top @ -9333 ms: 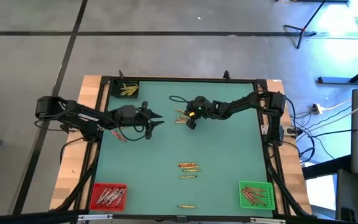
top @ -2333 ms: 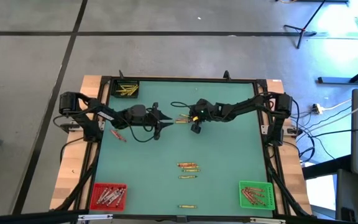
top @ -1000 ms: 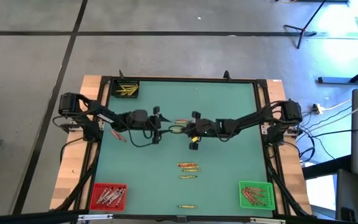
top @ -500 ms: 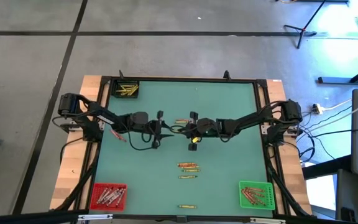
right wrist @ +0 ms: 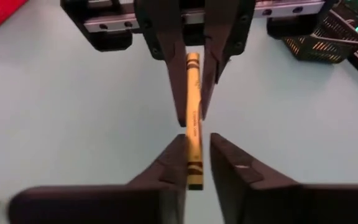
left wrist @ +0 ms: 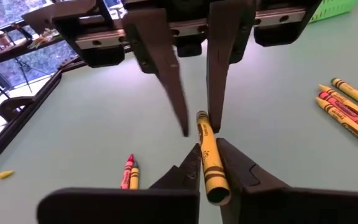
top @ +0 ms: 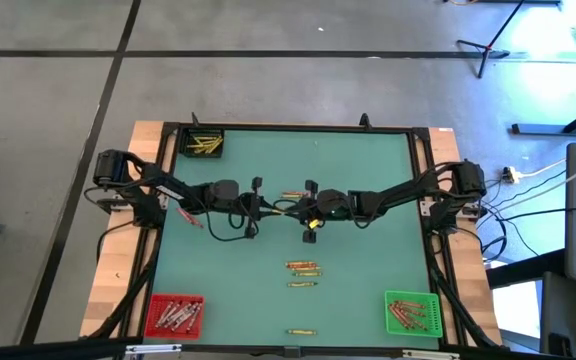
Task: Sort crayons
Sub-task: Put the green crayon into the black bin
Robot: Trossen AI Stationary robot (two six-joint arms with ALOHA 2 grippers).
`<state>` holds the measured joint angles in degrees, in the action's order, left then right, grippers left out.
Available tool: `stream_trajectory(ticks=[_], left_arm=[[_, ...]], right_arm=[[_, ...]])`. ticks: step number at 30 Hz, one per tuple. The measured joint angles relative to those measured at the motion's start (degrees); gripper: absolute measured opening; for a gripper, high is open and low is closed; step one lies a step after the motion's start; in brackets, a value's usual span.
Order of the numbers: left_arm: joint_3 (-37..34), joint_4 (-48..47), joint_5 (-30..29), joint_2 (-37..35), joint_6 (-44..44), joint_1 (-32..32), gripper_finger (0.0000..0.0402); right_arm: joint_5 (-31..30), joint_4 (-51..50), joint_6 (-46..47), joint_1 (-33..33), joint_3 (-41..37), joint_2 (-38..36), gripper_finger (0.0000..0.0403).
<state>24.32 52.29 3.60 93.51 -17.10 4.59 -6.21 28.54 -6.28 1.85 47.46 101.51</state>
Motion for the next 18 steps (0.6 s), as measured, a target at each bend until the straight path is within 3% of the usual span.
stream_trajectory(ticks=[5, 10, 18], left_arm=[[0.0, -1.81, -2.61, -0.7, 0.47, -0.05, 0.0009], [0.0, -11.59, -10.94, -6.76, 4.96, 0.23, 0.0011], [0.0, -36.71, -34.3, -27.28, 6.69, 3.3, 0.0012]], right_arm=[[-0.56, -4.37, -0.45, 0.0, 0.02, -2.36, 0.0141], [-6.0, -14.87, 0.09, 0.02, 0.09, -8.25, 0.0177], [-10.19, -20.57, 1.97, 0.0, 0.04, -8.71, 0.0183]])
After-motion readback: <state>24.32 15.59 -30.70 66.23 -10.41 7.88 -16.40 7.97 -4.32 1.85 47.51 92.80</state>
